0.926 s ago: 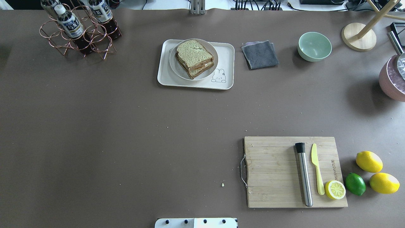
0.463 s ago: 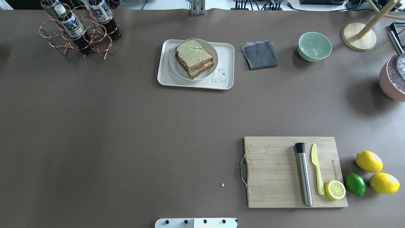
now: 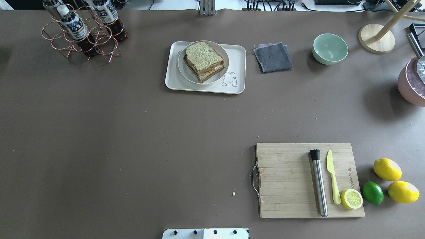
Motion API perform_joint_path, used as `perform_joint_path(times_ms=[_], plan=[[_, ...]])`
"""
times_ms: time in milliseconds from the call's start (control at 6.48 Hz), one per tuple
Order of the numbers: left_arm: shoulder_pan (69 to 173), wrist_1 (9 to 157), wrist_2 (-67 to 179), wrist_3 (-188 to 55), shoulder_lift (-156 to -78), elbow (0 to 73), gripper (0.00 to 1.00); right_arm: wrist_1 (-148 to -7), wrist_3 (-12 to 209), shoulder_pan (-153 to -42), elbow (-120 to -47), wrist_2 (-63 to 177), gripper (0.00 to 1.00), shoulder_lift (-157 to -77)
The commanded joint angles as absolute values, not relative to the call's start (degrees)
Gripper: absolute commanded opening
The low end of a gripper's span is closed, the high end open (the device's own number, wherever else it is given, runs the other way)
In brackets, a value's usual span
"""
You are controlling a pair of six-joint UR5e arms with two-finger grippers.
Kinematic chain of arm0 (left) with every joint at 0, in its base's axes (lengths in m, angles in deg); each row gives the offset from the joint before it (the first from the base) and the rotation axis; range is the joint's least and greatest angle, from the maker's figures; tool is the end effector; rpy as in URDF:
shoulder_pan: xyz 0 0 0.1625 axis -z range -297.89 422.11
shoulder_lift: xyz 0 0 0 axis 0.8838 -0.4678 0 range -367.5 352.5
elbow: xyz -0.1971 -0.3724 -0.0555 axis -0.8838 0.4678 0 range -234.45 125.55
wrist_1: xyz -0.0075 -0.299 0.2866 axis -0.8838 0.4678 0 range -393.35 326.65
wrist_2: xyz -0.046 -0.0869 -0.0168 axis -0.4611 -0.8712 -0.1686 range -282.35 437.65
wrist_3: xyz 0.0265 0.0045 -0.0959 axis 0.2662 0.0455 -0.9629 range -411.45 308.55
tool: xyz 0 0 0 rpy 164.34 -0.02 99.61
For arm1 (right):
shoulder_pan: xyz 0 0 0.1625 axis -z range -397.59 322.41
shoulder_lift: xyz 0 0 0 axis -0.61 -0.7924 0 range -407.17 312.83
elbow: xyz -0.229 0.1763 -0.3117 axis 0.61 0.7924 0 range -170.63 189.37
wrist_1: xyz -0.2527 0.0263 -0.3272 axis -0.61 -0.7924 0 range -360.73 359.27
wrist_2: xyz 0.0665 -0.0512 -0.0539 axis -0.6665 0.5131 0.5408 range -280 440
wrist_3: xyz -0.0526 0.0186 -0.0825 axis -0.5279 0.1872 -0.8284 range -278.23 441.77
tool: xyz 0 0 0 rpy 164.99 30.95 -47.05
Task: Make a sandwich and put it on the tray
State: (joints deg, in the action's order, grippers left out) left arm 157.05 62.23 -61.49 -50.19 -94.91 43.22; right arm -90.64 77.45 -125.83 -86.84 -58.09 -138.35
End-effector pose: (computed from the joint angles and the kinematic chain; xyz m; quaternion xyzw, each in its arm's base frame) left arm -0.0992 -0.4748 0.5979 0.1067 0.4088 0.0094 0.9063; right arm 0.0442 -0.4888 0.6105 0.0498 -0.4060 -0.0665 0.9101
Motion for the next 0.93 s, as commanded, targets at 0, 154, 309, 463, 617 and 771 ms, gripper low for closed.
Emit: perform_joint_path(times_ms=[0, 154, 309, 463, 617, 771], plan=[[157.03, 62.28, -61.48, -50.3, -94.87, 43.29, 0.97, -90.64, 77.46, -125.83, -86.87, -58.08, 1.0, -138.22], [157.03, 62.28, -61.48, -50.3, -94.87, 43.37, 0.97, -90.64, 77.46, -125.83, -86.96, -58.25, 1.0, -138.22], [157.03, 62.28, -61.48, -50.3, -94.87, 43.29, 0.97, -90.64, 77.46, -125.83, -86.96, -58.26, 1.0, -138.22], [157.03, 62.28, -61.48, -50.3, -94.87, 43.29, 0.97, -90.64, 77.46, -125.83, -86.96, -58.17, 1.0, -138.22], [157.03, 62.28, -61.48, -50.3, -94.87, 43.37, 0.97, -90.64, 77.46, -125.83, -86.96, -58.25, 1.0, -138.31], [157.03, 62.36, -61.48, -50.3, -94.87, 43.37, 0.97, -90.64, 77.46, -125.83, -86.87, -58.26, 1.0, -138.4]])
